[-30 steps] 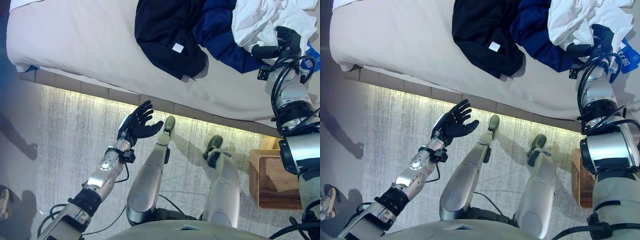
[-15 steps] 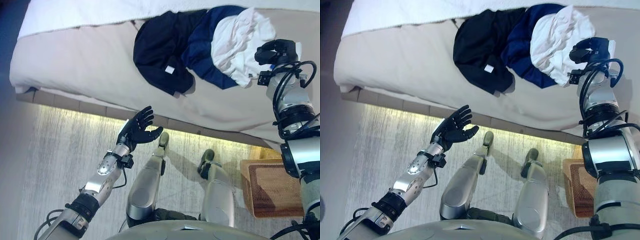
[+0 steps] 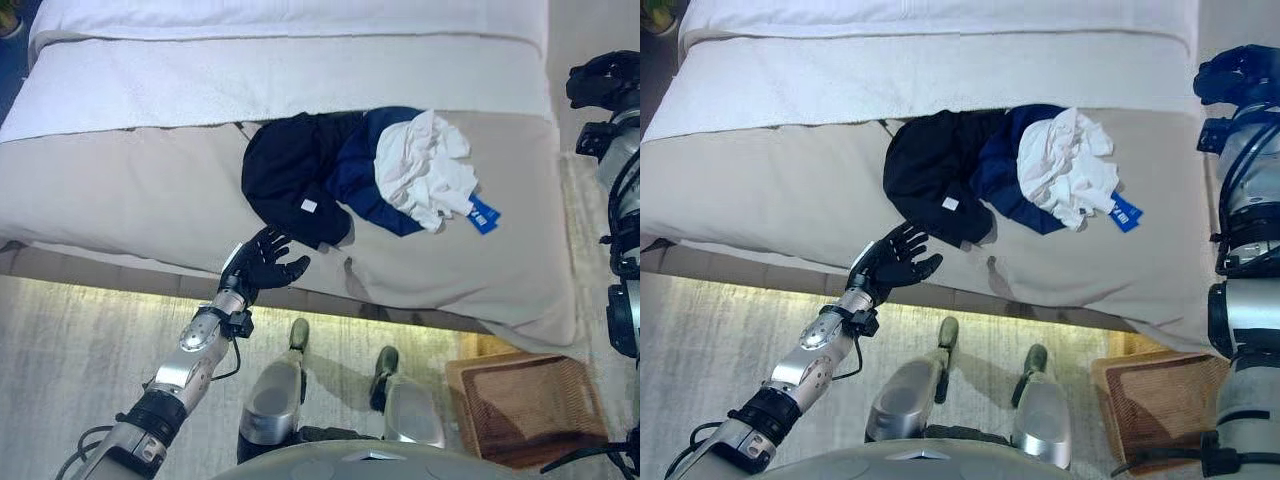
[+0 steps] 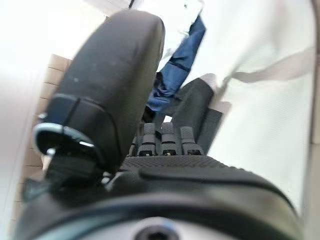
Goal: Pick up the clothes from the bed and place them into the basket
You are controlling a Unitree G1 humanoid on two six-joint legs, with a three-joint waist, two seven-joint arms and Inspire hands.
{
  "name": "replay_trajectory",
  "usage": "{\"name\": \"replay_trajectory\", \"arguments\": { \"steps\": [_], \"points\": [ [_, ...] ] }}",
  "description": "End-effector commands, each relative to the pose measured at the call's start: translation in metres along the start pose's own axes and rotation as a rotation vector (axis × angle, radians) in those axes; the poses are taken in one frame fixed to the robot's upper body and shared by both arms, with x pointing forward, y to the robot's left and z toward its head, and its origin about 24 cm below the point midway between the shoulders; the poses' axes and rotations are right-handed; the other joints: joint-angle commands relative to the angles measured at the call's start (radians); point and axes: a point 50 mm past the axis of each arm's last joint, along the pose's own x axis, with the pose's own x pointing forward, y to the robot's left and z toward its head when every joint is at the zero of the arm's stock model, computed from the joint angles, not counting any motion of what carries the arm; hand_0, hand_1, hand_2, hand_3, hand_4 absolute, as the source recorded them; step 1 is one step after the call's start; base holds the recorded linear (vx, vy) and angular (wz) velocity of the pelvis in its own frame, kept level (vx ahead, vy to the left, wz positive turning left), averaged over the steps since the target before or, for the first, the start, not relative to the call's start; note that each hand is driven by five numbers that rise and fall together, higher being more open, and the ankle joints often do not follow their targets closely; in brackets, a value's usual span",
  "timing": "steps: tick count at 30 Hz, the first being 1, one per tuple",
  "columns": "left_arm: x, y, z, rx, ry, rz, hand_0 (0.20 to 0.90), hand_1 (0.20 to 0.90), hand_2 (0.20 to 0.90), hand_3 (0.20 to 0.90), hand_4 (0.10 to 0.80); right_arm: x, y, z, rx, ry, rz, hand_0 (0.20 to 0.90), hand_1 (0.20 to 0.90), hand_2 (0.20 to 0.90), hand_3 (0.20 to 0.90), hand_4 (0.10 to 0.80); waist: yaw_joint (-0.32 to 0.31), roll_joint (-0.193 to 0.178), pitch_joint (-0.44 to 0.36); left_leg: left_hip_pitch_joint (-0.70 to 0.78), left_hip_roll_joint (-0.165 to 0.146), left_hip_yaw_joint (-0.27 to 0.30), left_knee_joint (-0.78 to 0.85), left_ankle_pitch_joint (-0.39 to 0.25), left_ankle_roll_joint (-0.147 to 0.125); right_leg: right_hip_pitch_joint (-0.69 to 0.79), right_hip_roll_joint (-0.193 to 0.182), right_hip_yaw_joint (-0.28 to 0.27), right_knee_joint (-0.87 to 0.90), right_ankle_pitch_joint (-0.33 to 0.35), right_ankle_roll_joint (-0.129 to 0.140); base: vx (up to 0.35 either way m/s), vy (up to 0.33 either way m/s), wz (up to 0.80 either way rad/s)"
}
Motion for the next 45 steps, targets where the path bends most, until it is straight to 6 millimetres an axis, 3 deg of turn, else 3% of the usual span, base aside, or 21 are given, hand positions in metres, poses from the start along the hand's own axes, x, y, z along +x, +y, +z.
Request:
{"name": "replay_trajectory", "arguments": {
  "steps": [1, 4, 9, 13, 18, 20, 24, 32, 34, 35, 37, 38, 39, 45],
  "points": [
    [-0.007, -0.004, -0.004, 0.013, -0.03, -0.045, 0.9, 0.9, 0.9, 0.9, 0.8, -0.002, -0.003, 0.005, -0.144, -0.08, 0.032, 0.9, 0.9, 0.9, 0.9, 0.8, 0.013, -0.015, -0.14, -0.032, 0.014, 0.073, 0.14, -0.19, -0.012, -0.002, 0.018, -0.003, -0.022, 0.021, -0.036, -0.088, -0.029, 0.09],
    [-0.004, -0.008, -0.002, 0.019, -0.042, -0.066, 0.9, 0.9, 0.9, 0.9, 0.8, 0.0, 0.003, 0.006, -0.22, -0.081, 0.024, 0.9, 0.9, 0.9, 0.9, 0.8, 0.023, -0.002, -0.11, -0.055, 0.013, 0.066, 0.144, -0.185, -0.014, -0.017, 0.016, -0.013, -0.026, 0.025, -0.037, -0.113, -0.008, 0.15],
    [0.005, -0.016, 0.016, 0.019, -0.134, -0.104, 0.9, 0.9, 0.9, 0.9, 0.8, 0.004, 0.016, 0.03, -0.311, -0.116, 0.012, 0.9, 0.9, 0.9, 0.9, 0.8, 0.035, 0.036, -0.022, -0.154, 0.0, 0.052, 0.16, -0.167, -0.014, -0.111, 0.011, -0.02, -0.012, 0.032, -0.04, -0.201, 0.001, 0.07],
    [0.011, -0.025, 0.036, 0.009, -0.224, -0.124, 0.9, 0.9, 0.9, 0.9, 0.8, 0.005, 0.031, 0.047, -0.305, -0.152, 0.026, 0.9, 0.9, 0.9, 0.9, 0.8, 0.034, 0.062, 0.066, -0.291, -0.008, 0.067, 0.303, -0.189, 0.003, -0.269, -0.011, -0.022, 0.147, 0.005, -0.062, -0.19, 0.041, 0.03],
    [0.014, -0.031, 0.042, -0.009, -0.232, -0.114, 0.9, 0.9, 0.9, 0.9, 0.8, 0.002, 0.046, 0.033, -0.274, -0.113, 0.047, 0.9, 0.9, 0.9, 0.9, 0.8, 0.036, 0.076, 0.116, -0.416, -0.032, 0.057, 0.479, -0.255, 0.034, -0.387, -0.038, -0.016, 0.343, -0.059, -0.091, -0.001, 0.016, 0.07],
    [0.014, -0.03, 0.04, -0.023, -0.211, -0.1, 0.9, 0.9, 0.9, 0.9, 0.8, 0.002, 0.049, 0.025, -0.262, -0.076, 0.056, 0.9, 0.9, 0.9, 0.9, 0.8, 0.037, 0.082, 0.116, -0.449, -0.039, 0.056, 0.531, -0.302, 0.039, -0.429, -0.044, -0.002, 0.41, -0.102, -0.087, 0.096, -0.007, 0.13],
    [0.009, -0.035, 0.031, -0.044, -0.186, -0.108, 0.9, 0.9, 0.9, 0.9, 0.8, 0.0, 0.056, 0.026, -0.27, -0.082, 0.032, 0.9, 0.9, 0.9, 0.9, 0.8, 0.039, 0.102, 0.116, -0.563, -0.054, 0.06, 0.601, -0.315, 0.053, -0.559, -0.062, 0.014, 0.502, -0.114, -0.091, 0.0, 0.038, 0.06],
    [0.002, -0.031, 0.033, -0.075, -0.215, -0.081, 0.9, 0.9, 0.9, 0.9, 0.8, -0.002, 0.054, 0.024, -0.29, -0.075, 0.007, 0.9, 0.9, 0.9, 0.9, 0.8, 0.044, 0.112, 0.116, -0.661, -0.053, 0.066, 0.677, -0.339, 0.067, -0.656, -0.062, 0.024, 0.576, -0.131, -0.097, -0.012, 0.019, 0.0],
    [0.002, -0.029, 0.032, -0.079, -0.211, -0.068, 0.9, 0.9, 0.9, 0.9, 0.8, -0.002, 0.055, 0.022, -0.292, -0.072, 0.005, 0.78, 0.78, 0.78, 0.76, 0.66, 0.044, 0.108, 0.116, -0.669, -0.051, 0.066, 0.695, -0.347, 0.068, -0.663, -0.058, 0.024, 0.589, -0.136, -0.101, 0.0, 0.0, 0.0],
    [0.002, -0.028, 0.031, -0.083, -0.208, -0.064, 0.9, 0.9, 0.9, 0.9, 0.8, -0.002, 0.054, 0.018, -0.299, -0.068, 0.003, 0.554, 0.554, 0.554, 0.496, 0.396, 0.044, 0.104, 0.116, -0.669, -0.048, 0.063, 0.704, -0.351, 0.067, -0.661, -0.055, 0.024, 0.595, -0.138, -0.102, 0.0, 0.0, 0.0],
    [0.001, -0.028, 0.031, -0.083, -0.208, -0.067, 0.9, 0.9, 0.9, 0.9, 0.8, -0.002, 0.051, 0.019, -0.297, -0.071, -0.001, 0.507, 0.507, 0.507, 0.442, 0.342, 0.046, 0.1, 0.116, -0.665, -0.045, 0.06, 0.711, -0.353, 0.067, -0.655, -0.054, 0.02, 0.594, -0.139, -0.103, 0.002, -0.005, -0.02],
    [0.001, -0.028, 0.031, -0.083, -0.208, -0.069, 0.9, 0.9, 0.9, 0.9, 0.8, -0.001, 0.049, 0.02, -0.293, -0.076, -0.004, 0.324, 0.324, 0.324, 0.227, 0.127, 0.047, 0.099, 0.116, -0.661, -0.043, 0.059, 0.711, -0.354, 0.067, -0.65, -0.053, 0.018, 0.592, -0.139, -0.103, -0.004, -0.015, -0.05],
    [0.001, -0.028, 0.031, -0.082, -0.208, -0.073, 0.9, 0.9, 0.9, 0.9, 0.8, -0.001, 0.047, 0.021, -0.293, -0.083, -0.015, 0.3, 0.3, 0.3, 0.2, 0.1, 0.049, 0.097, 0.116, -0.657, -0.042, 0.058, 0.715, -0.355, 0.066, -0.644, -0.053, 0.014, 0.591, -0.139, -0.103, -0.008, -0.019, -0.06],
    [0.001, -0.028, 0.031, -0.081, -0.209, -0.072, 0.9, 0.9, 0.9, 0.9, 0.8, 0.0, 0.042, 0.035, -0.278, -0.138, -0.07, 0.3, 0.3, 0.3, 0.2, 0.1, 0.05, 0.096, 0.116, -0.645, -0.041, 0.054, 0.718, -0.354, 0.063, -0.631, -0.052, 0.01, 0.599, -0.144, -0.107, -0.013, -0.011, -0.03]
  ]
}}
